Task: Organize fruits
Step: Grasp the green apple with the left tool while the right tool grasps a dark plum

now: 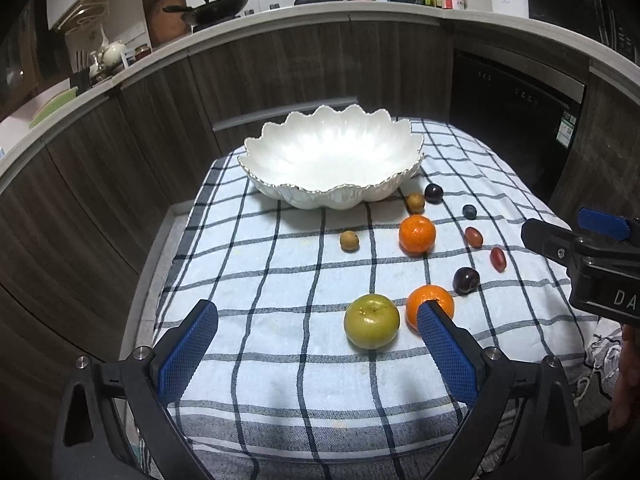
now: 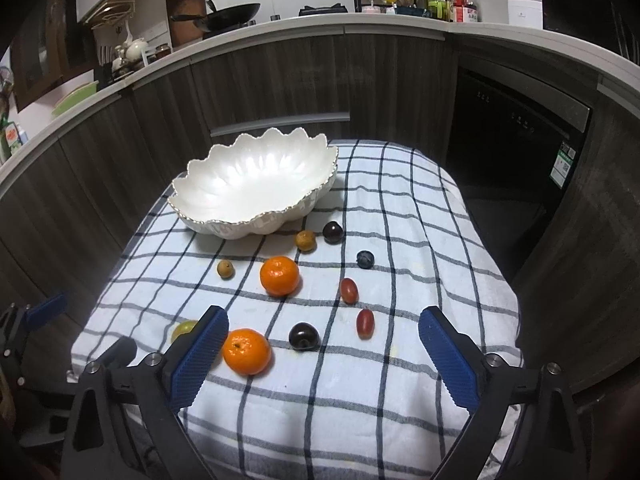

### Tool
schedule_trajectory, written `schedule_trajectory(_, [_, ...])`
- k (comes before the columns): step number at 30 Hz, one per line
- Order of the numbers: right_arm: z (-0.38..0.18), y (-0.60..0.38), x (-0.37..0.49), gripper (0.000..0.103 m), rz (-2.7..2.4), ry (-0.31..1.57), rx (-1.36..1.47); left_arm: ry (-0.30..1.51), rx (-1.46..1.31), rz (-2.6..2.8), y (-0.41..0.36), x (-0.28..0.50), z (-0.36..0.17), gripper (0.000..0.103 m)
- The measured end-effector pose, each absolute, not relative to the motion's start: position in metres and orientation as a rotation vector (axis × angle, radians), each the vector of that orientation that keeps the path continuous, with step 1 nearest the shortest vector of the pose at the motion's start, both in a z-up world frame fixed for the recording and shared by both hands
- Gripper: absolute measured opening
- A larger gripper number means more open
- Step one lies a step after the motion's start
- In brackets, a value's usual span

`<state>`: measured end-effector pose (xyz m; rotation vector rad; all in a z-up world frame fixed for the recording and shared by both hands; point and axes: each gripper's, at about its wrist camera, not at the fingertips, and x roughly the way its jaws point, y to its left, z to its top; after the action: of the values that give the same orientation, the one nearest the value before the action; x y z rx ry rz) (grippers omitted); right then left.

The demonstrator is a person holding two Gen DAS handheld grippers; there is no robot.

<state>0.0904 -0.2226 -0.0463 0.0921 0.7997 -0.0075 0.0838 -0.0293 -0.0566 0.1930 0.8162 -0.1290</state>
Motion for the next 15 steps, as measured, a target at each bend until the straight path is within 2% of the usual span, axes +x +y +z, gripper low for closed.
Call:
schedule_trajectory(6, [-0.059, -0.219, 0.102, 0.088, 0.014, 0.839, 0.082, 0.875, 0.197, -0.150, -0.031, 0.096, -0.074, 0.092])
schedule_trajectory(11, [-0.069, -0.216, 0.114, 0.082, 0.029, 0.866, 0.073, 0.925, 0.199, -0.185, -0.036, 0.104, -0.087, 0.090])
schedule_trajectory(15, [-0.079, -0.215, 0.121, 0.076, 0.031, 0.897, 0.065, 0.971, 0.218, -0.208, -0.044, 0.110, -0.100, 0.085])
